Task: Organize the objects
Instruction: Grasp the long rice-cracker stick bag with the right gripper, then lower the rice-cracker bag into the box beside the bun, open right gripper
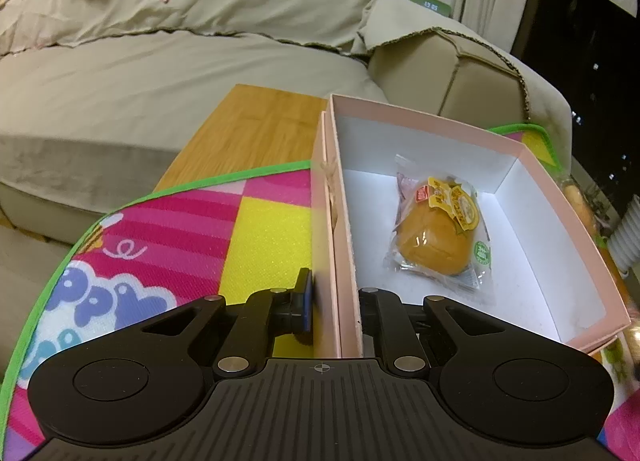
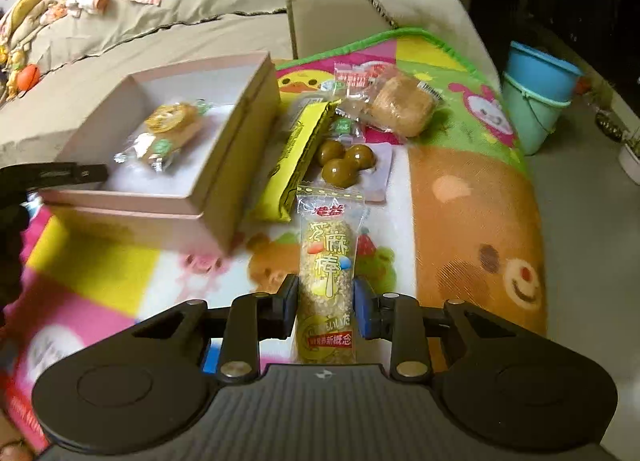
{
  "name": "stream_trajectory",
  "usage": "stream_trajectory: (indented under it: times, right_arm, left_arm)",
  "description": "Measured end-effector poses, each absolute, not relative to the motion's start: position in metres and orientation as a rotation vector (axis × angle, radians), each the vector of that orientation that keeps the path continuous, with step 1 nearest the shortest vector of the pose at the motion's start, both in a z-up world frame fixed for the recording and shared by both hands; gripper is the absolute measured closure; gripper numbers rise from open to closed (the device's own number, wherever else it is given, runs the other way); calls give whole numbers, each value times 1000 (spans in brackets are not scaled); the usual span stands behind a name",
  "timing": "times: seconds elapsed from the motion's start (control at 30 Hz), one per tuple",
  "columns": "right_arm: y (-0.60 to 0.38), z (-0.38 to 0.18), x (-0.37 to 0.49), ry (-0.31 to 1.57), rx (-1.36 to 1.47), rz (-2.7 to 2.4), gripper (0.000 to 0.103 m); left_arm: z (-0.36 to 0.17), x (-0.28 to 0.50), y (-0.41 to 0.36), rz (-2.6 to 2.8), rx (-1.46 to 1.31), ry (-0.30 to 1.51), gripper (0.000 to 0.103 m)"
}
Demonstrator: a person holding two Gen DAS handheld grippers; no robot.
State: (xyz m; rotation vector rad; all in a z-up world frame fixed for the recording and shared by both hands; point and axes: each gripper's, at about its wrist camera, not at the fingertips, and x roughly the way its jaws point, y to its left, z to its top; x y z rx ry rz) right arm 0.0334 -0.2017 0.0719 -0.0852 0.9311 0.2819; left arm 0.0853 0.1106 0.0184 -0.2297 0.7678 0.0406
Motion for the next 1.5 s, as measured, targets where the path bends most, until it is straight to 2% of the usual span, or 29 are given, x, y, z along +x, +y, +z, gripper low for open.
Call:
stream_trajectory:
  times: [0.2,0.4,0.73,0.83,0.97,1.17,1.33,1.5]
  right_arm:
    - [-203,119,12,885,29,346,75]
    - [-165,148,42,832,132,463,75]
    - [-58,132,142,877,365,613,73]
    - [-45,129,143,847,310,618,73]
    - [-74,128,132,795,257,558,69]
    - [-157,117,113,730,171,341,56]
    - [-203,89,99,754,77,191,56]
    - [-211,65,100,815,134,257,56]
  left_arm:
    - [25,82,109,53,-211,769,89]
    - [33,76,107,49,-185,725,89]
    - [32,75,108,26,-166,719,89]
    - [31,74,109,24,-163,720,89]
    - [32,75,110,25,-179,720,89]
    - [32,75,109,36,-190,720,89]
    - [32,76,109,39,-191,724,90]
    - [29,77,108,42,-190,748,90]
